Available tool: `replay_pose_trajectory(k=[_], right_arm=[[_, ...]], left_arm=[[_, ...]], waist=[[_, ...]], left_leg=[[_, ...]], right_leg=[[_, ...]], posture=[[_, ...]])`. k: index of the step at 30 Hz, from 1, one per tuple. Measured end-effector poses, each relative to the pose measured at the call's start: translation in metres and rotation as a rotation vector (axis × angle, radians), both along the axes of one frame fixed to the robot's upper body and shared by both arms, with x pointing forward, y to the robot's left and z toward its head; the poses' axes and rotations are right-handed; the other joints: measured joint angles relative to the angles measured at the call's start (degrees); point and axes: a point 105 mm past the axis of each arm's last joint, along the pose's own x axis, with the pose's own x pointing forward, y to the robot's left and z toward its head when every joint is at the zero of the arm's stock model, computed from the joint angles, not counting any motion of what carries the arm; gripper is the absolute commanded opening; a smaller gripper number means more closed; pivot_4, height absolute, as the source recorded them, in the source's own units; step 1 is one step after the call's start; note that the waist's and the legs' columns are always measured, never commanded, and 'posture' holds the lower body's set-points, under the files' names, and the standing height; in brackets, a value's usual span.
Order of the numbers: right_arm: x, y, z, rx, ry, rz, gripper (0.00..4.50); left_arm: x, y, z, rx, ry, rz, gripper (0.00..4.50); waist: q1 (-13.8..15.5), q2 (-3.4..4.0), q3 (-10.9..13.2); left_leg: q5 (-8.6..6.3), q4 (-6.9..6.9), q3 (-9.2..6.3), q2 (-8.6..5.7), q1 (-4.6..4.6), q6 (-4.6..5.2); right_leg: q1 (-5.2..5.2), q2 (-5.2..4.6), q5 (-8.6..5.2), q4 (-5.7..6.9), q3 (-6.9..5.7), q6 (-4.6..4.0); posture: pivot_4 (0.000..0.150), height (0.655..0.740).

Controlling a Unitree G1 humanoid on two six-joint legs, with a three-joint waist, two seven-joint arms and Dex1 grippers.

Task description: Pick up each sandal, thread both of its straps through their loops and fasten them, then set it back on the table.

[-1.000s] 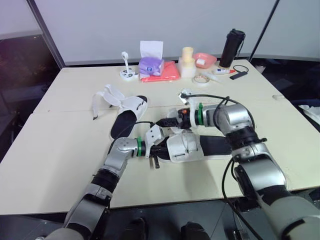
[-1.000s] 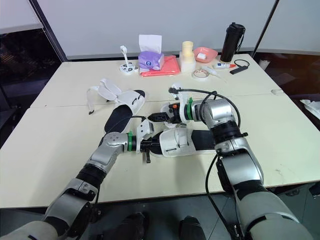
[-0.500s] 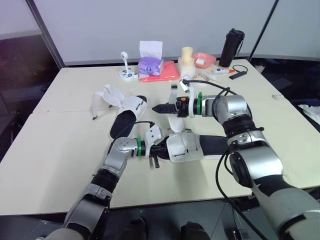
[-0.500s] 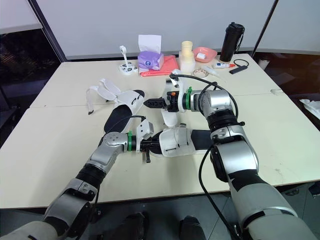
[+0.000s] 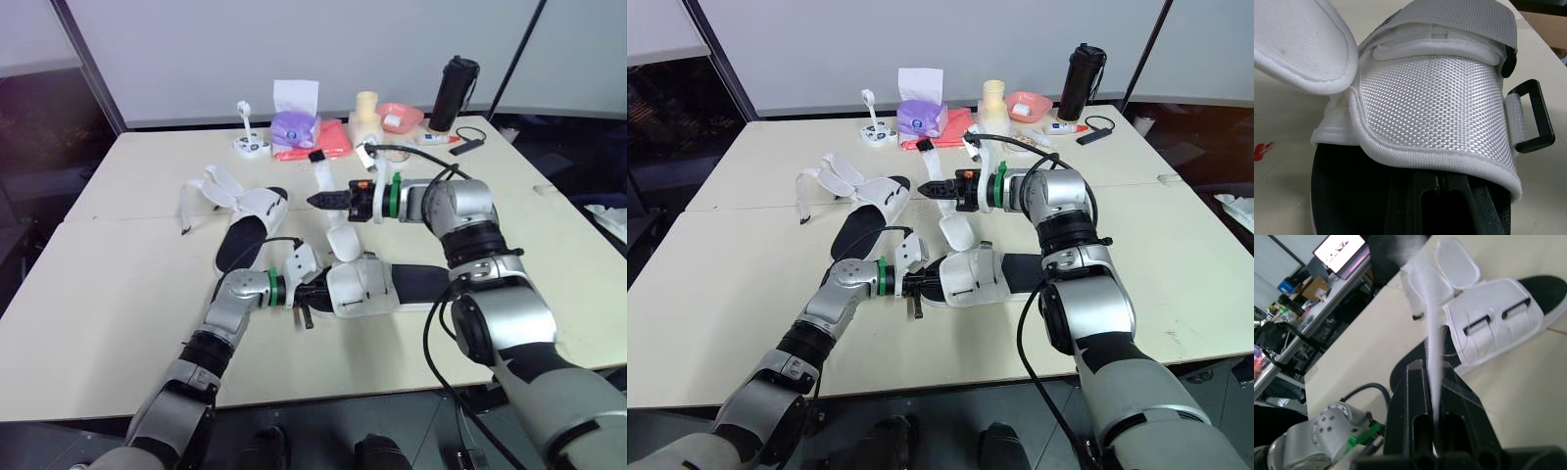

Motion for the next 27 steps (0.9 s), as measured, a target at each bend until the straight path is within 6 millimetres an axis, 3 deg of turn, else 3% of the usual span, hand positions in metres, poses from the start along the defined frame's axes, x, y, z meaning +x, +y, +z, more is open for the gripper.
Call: replay_pose_trajectory(k=[5,12,22,25,27], right_arm=[[-0.030,-0.015,0.001,0.008,-0.005,0.060,0.02],[-0.079,-0.016,-0.018,-0.003,0.011,0.116,0.02],[-0.096,-0.019,-0.050,0.039,0.072,0.016,0.02],[-0.094,-0.022,-0.057,0.048,0.076,-0.020,0.85],[-0.094,-0.025,-0.065,0.040,0.097,-0.038,1.82]], left_arm=[[0.001,-0.001,0.001,-0.007,0.001,0.004,0.00],[0.002,-0.005,0.004,-0.033,0.023,0.010,0.00],[0.003,-0.004,0.001,-0.033,0.051,0.020,0.00],[0.003,-0.003,0.000,-0.030,0.058,0.023,0.00],[0.002,-0.002,0.000,-0.032,0.062,0.023,0.00]], waist=[[-0.04,0.00,0.00],[-0.09,0.01,0.01],[-0.25,0.01,0.00],[-0.38,0.01,-0.02],[-0.43,0.01,-0.03]], left_leg=[[0.00,-0.08,-0.03,0.01,-0.10,0.00],[0.00,-0.08,-0.11,0.02,-0.13,0.01],[0.00,-0.10,-0.07,0.04,-0.09,0.01],[0.00,-0.10,-0.01,0.05,-0.01,0.01],[0.00,-0.11,0.00,0.07,0.00,0.01]], right_leg=[[-0.13,-0.01,0.00,-0.01,0.02,0.00],[-0.16,-0.02,-0.01,-0.02,0.04,0.00],[-0.15,0.01,0.00,0.00,0.05,0.00],[-0.07,0.01,0.00,0.00,0.06,0.00],[-0.07,0.03,0.00,0.00,0.05,0.00]], posture=[[0.150,0.7400],[0.150,0.7400],[0.150,0.7400],[0.150,0.7400],[0.150,0.7400]])
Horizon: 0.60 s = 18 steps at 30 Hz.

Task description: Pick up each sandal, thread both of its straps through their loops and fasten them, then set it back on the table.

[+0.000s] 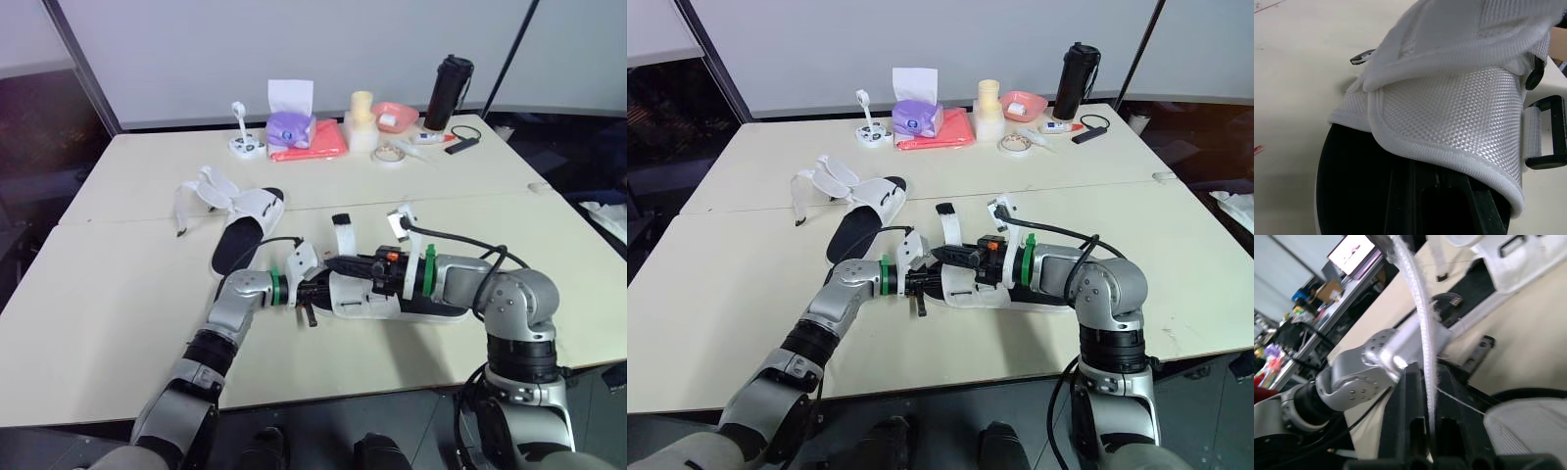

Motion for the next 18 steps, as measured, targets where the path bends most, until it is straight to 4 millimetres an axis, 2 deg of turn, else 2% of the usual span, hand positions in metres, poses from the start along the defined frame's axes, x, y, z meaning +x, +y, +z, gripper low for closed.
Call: replay_pose_trajectory(k=[3,5,6,13,18], right_arm=[[-0.006,0.003,-0.016,-0.021,0.044,0.013,3.27],[-0.010,0.003,-0.019,-0.039,0.028,0.031,4.25],[-0.013,0.003,-0.019,-0.049,0.013,0.046,4.45],[-0.039,-0.012,-0.022,-0.169,-0.062,0.159,4.45],[-0.050,-0.019,-0.023,-0.225,-0.092,0.218,4.45]], left_arm=[[0.000,0.000,0.002,0.001,-0.001,-0.002,0.00],[-0.001,-0.001,0.002,0.001,0.000,-0.003,0.00],[-0.001,-0.001,0.002,0.001,0.000,-0.004,0.00],[-0.001,0.000,0.002,0.002,-0.003,-0.006,0.00],[-0.001,0.000,0.001,0.003,0.001,-0.006,0.00]], waist=[[0.02,0.00,0.00],[0.04,0.00,0.00],[0.05,0.00,0.00],[0.23,-0.02,0.00],[0.28,-0.04,0.01]], left_leg=[[0.00,-0.01,0.01,0.00,0.00,0.00],[0.00,0.00,0.03,0.00,0.00,0.00],[0.00,0.00,0.02,0.00,0.00,0.00],[-0.01,0.00,0.05,0.00,-0.01,0.01],[-0.01,0.01,0.04,0.01,-0.01,0.01]], right_leg=[[-0.01,0.00,0.00,0.00,0.01,0.00],[0.00,0.00,0.00,-0.01,0.02,0.00],[0.01,0.00,0.00,-0.01,0.01,0.00],[0.05,-0.01,-0.01,-0.06,-0.03,0.01],[0.10,-0.01,-0.01,-0.12,-0.05,0.01]], posture=[[0.150,0.7400],[0.150,0.7400],[0.150,0.7400],[0.150,0.7400],[0.150,0.7400]])
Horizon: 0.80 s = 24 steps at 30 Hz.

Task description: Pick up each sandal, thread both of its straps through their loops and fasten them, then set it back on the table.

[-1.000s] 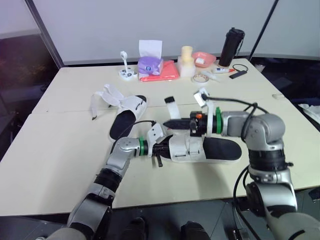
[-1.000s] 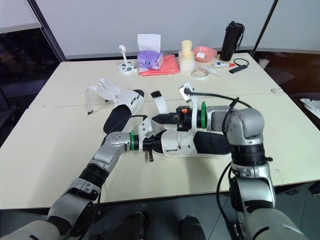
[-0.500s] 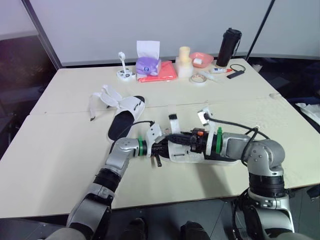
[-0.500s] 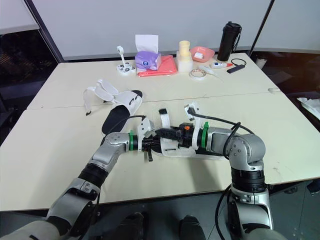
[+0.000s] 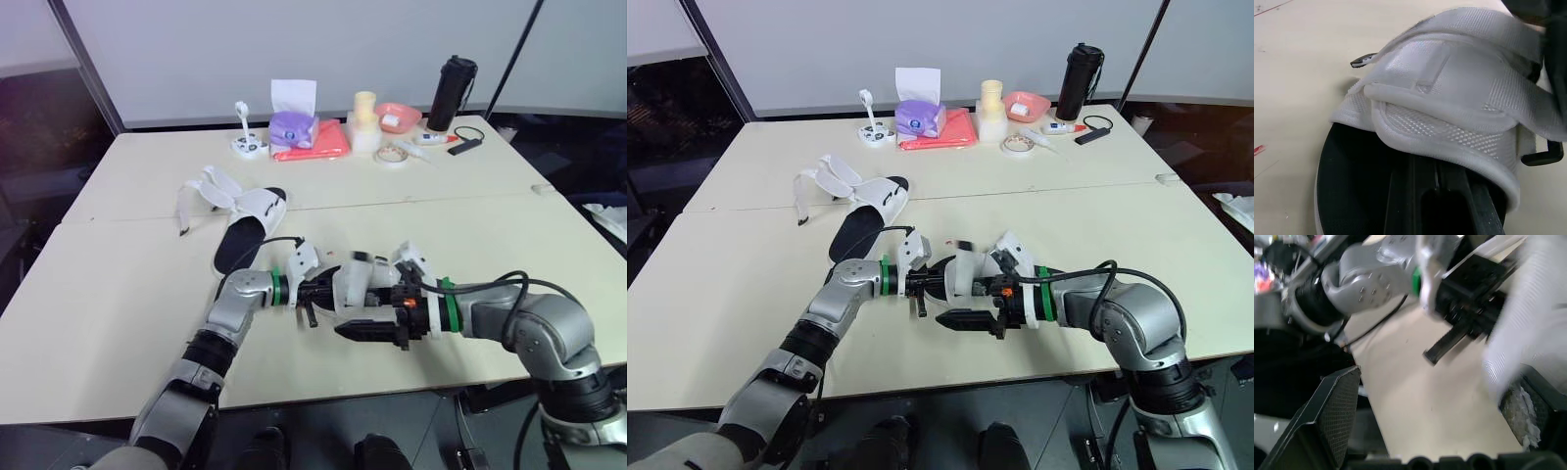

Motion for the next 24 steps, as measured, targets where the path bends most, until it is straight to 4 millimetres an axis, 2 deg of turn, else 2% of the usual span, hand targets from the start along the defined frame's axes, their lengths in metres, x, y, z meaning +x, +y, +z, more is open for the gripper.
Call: replay_pose_trajectory(k=[11,15,21,24], right_arm=[[-0.017,-0.002,-0.015,-0.128,-0.069,0.115,4.45],[-0.023,-0.009,-0.015,-0.185,-0.101,0.151,4.45],[-0.023,-0.025,-0.013,-0.204,-0.084,0.099,4.45],[-0.020,-0.038,-0.025,-0.221,0.000,0.007,4.45]], left_arm=[[0.000,-0.001,0.000,-0.001,0.001,-0.002,0.00],[0.000,-0.001,0.000,-0.002,0.001,-0.003,0.00],[0.000,-0.001,0.000,-0.001,0.002,-0.005,0.00],[0.000,-0.002,0.000,-0.003,0.000,-0.008,0.00]], waist=[[0.07,-0.01,0.00],[0.12,-0.02,0.01],[0.18,-0.03,0.02],[0.28,-0.04,0.02]], left_leg=[[0.00,0.00,0.00,0.00,0.00,0.00],[0.00,0.01,0.00,0.00,-0.01,0.00],[0.00,0.01,0.00,0.01,-0.01,0.00],[0.00,0.01,-0.01,0.02,-0.01,0.00]], right_leg=[[0.00,-0.01,0.00,-0.03,0.00,0.00],[0.01,-0.01,0.00,-0.04,0.00,0.00],[0.04,-0.01,0.00,-0.07,-0.01,0.00],[0.05,-0.02,0.00,-0.10,-0.01,0.00]], posture=[[0.150,0.7400],[0.150,0.7400],[0.150,0.7400],[0.150,0.7400]])
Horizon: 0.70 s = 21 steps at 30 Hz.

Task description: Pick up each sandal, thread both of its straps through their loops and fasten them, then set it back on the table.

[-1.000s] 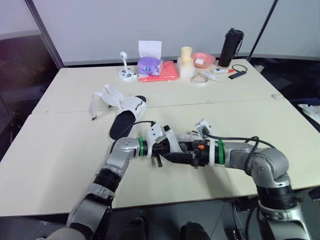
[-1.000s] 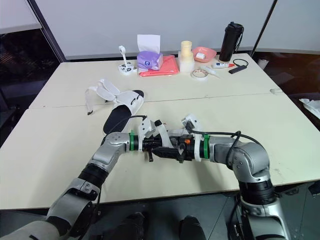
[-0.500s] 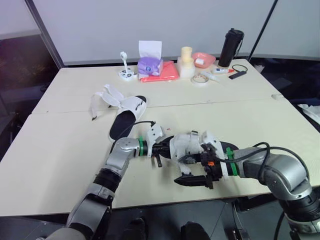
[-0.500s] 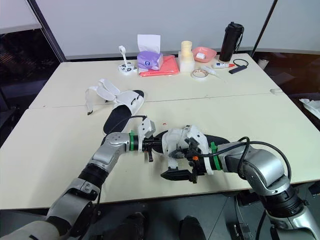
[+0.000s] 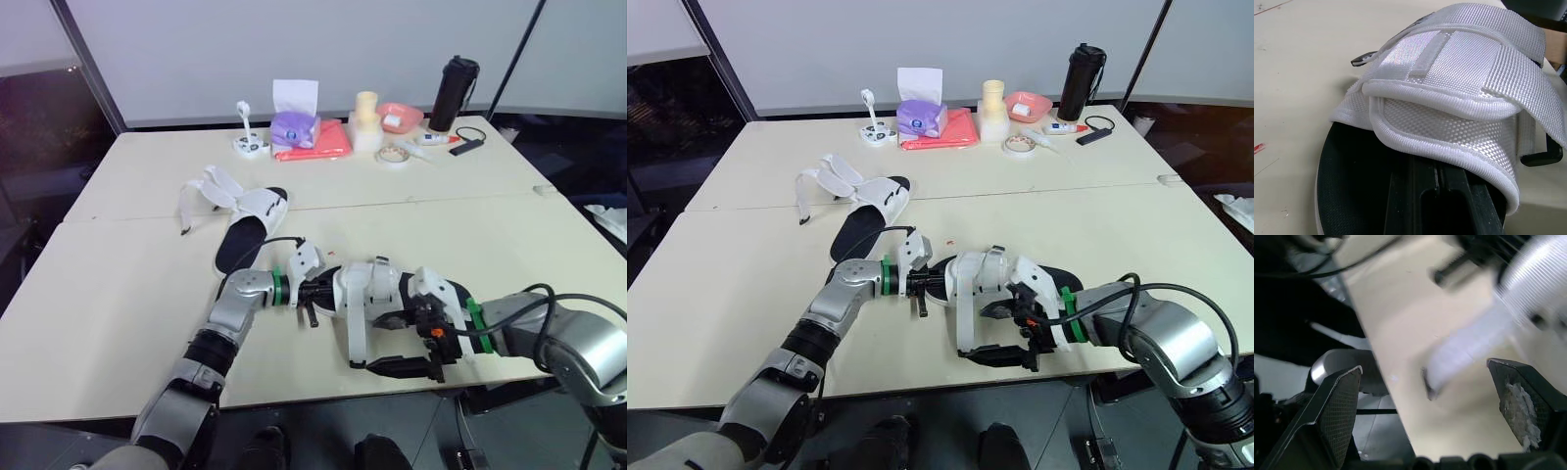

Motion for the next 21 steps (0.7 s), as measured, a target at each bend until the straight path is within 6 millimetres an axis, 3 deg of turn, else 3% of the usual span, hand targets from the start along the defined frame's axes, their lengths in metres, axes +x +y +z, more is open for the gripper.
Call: replay_pose_trajectory(k=[3,8,16,19,21], right_arm=[[0.001,-0.005,-0.016,0.018,0.094,-0.087,4.45],[0.002,0.015,-0.024,0.132,0.182,-0.127,4.45],[0.015,0.032,-0.015,0.211,0.188,-0.164,4.45],[0.017,0.032,-0.016,0.206,0.188,-0.172,3.58],[0.017,0.031,-0.016,0.204,0.189,-0.177,2.64]], left_arm=[[0.000,0.001,-0.001,0.003,0.001,-0.002,0.00],[-0.001,0.000,0.000,0.001,0.000,-0.005,0.00],[-0.002,-0.001,0.000,0.007,-0.004,-0.012,0.00],[-0.002,-0.001,-0.001,0.007,-0.004,-0.012,0.00],[-0.002,-0.001,-0.001,0.007,-0.005,-0.011,0.00]], waist=[[-0.04,0.00,0.00],[-0.10,0.01,0.00],[-0.10,0.02,-0.01],[-0.10,0.02,-0.01],[-0.13,0.02,-0.01]], left_leg=[[0.00,-0.01,0.00,0.00,0.00,0.01],[0.00,0.01,-0.04,0.00,0.00,0.01],[0.00,-0.01,-0.08,-0.01,0.00,0.01],[0.00,0.00,-0.05,-0.02,0.00,0.01],[0.00,-0.01,-0.05,-0.01,0.00,0.01]], right_leg=[[-0.01,0.00,0.00,-0.01,0.01,0.00],[0.01,0.00,0.00,-0.01,0.01,0.00],[0.00,0.00,0.00,-0.01,-0.01,0.00],[0.01,0.00,0.00,-0.02,0.00,0.00],[0.01,0.00,0.00,-0.02,-0.01,0.00]], posture=[[0.150,0.7400],[0.150,0.7400],[0.150,0.7400],[0.150,0.7400],[0.150,0.7400]])
